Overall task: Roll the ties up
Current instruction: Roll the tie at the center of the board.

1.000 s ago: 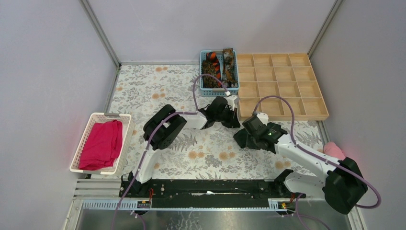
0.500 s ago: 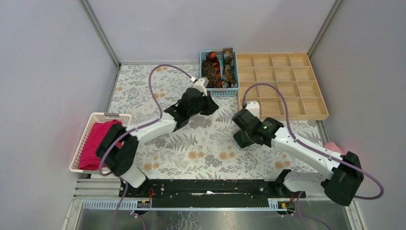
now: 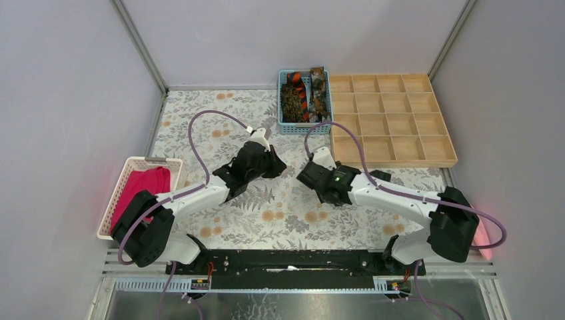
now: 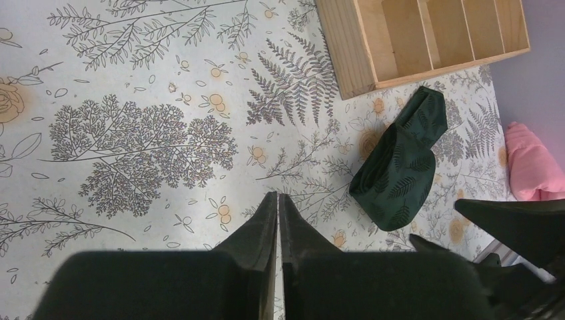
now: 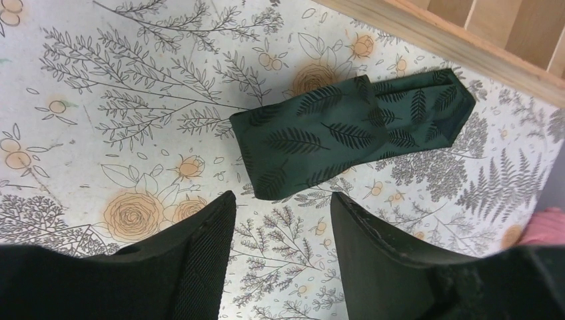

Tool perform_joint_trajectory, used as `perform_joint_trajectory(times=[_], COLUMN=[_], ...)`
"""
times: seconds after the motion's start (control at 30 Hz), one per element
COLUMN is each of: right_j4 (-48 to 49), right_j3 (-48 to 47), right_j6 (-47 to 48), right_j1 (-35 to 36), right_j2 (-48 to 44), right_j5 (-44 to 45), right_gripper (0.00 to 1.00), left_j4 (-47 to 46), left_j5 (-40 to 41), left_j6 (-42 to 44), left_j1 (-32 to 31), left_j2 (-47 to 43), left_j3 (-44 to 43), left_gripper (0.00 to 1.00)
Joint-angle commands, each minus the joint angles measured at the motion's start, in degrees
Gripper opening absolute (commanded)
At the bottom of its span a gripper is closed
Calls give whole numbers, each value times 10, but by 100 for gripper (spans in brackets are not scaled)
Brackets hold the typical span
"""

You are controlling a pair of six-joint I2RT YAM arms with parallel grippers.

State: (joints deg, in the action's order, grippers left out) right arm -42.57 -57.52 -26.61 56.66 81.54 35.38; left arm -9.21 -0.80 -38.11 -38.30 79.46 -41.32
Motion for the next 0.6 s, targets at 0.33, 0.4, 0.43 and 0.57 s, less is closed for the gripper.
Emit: perform_joint_trajectory(times=[0.33, 0.4, 0.43, 0.57], right_j4=[-14, -6, -6, -5], right_j3=[-51, -50, -52, -52], right_j6=[28, 33, 33, 34], right_j1=[34, 34, 34, 33], right_j2=[138, 150, 158, 187], right_j5=[98, 90, 89, 100], right_gripper=[69, 70, 70, 71], left_j4=[-29, -29, -28, -30], left_j5=[14, 15, 17, 19], left_j6=[10, 13, 14, 15], left_j1=[-3, -3, -3, -3], left_j2=[-20, -22, -23, -24], left_j3=[24, 25, 26, 29], left_gripper=[6, 6, 6, 6])
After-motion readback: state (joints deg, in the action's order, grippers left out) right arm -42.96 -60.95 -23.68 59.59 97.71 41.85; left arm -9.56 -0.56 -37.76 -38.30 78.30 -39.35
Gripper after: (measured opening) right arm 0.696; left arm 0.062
